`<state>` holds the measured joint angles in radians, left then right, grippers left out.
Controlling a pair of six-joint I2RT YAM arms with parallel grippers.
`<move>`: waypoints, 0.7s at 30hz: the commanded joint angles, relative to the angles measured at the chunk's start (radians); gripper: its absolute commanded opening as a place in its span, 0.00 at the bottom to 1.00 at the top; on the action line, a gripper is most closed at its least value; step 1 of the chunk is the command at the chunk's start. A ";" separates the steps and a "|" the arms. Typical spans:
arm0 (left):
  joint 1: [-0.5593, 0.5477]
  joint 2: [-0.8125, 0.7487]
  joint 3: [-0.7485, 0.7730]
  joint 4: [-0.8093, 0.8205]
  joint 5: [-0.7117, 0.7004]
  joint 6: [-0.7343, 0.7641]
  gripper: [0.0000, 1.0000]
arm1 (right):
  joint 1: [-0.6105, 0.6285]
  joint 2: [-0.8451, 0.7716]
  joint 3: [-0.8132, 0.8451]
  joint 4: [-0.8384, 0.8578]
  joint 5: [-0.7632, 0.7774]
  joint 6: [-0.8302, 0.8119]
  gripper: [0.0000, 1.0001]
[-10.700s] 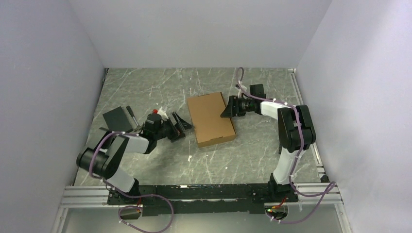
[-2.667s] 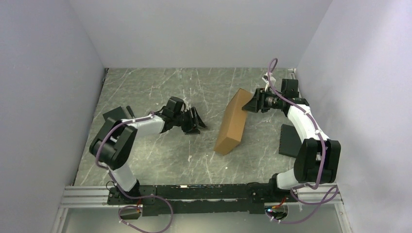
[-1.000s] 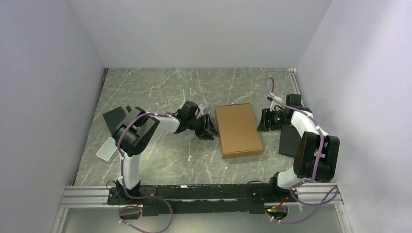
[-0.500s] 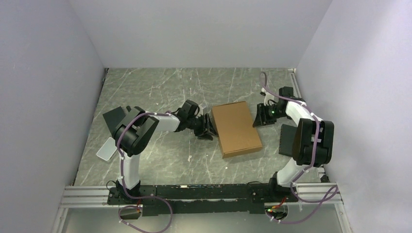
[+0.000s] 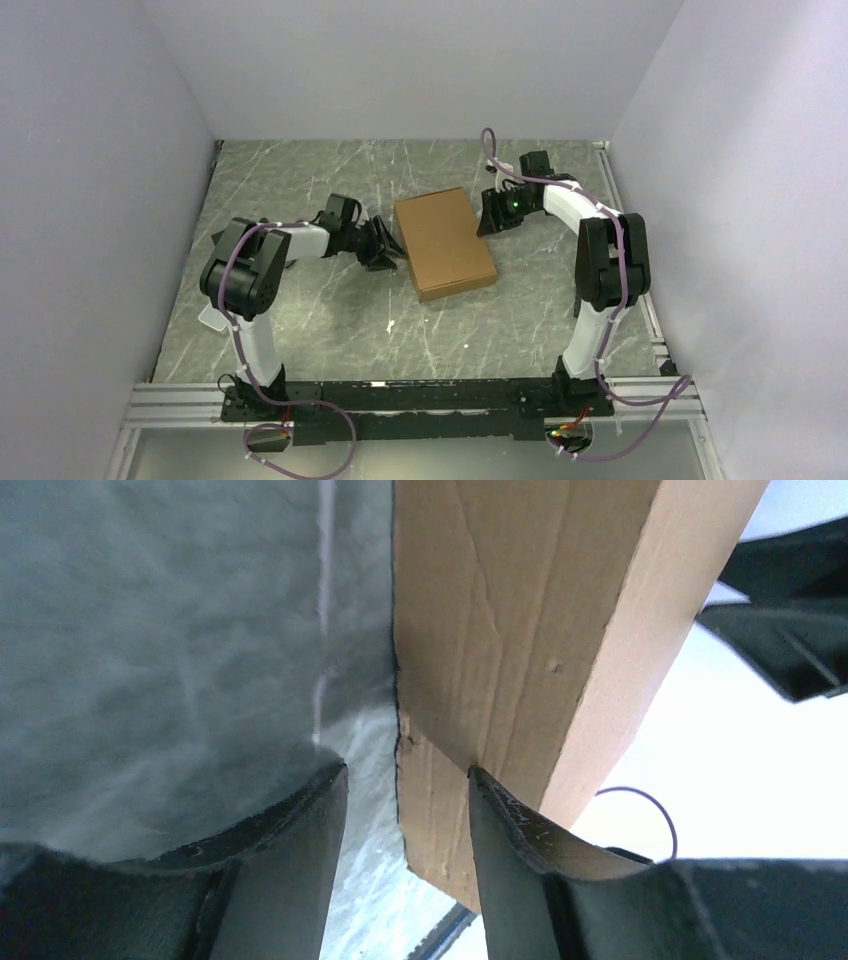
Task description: Fold the paper box
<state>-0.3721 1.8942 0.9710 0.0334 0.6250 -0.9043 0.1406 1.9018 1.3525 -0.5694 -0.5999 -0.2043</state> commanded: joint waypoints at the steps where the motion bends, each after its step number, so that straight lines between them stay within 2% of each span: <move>1: 0.041 -0.048 0.023 -0.064 -0.085 0.084 0.55 | -0.034 -0.073 -0.044 -0.027 -0.078 0.015 0.51; 5: 0.074 -0.153 -0.029 -0.087 -0.094 0.119 0.55 | -0.096 -0.266 -0.121 -0.019 -0.089 -0.042 0.60; 9: 0.103 -0.352 -0.078 -0.131 -0.108 0.174 0.57 | -0.144 -0.478 -0.179 -0.069 -0.097 -0.192 0.71; 10: 0.116 -0.412 -0.084 -0.143 -0.091 0.194 0.58 | -0.175 -0.536 -0.195 -0.068 -0.083 -0.216 0.74; 12: 0.153 -0.528 -0.076 -0.174 -0.066 0.234 0.64 | -0.245 -0.674 -0.252 -0.024 -0.061 -0.225 0.87; 14: 0.210 -0.638 -0.055 -0.210 -0.035 0.254 0.76 | -0.331 -0.790 -0.306 0.043 -0.078 -0.214 0.98; 16: 0.285 -0.747 -0.025 -0.256 -0.011 0.262 0.95 | -0.407 -0.879 -0.342 0.111 -0.112 -0.156 0.99; 17: 0.322 -0.770 -0.007 -0.273 0.009 0.265 0.99 | -0.433 -0.910 -0.350 0.129 -0.113 -0.093 0.99; 21: 0.443 -0.863 0.054 -0.336 0.153 0.279 1.00 | -0.470 -0.917 -0.252 0.051 -0.175 0.110 0.99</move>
<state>-0.0135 1.0958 0.9588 -0.2115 0.6239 -0.6727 -0.3149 0.9657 1.0294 -0.5179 -0.7006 -0.2855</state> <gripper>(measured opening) 0.994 0.991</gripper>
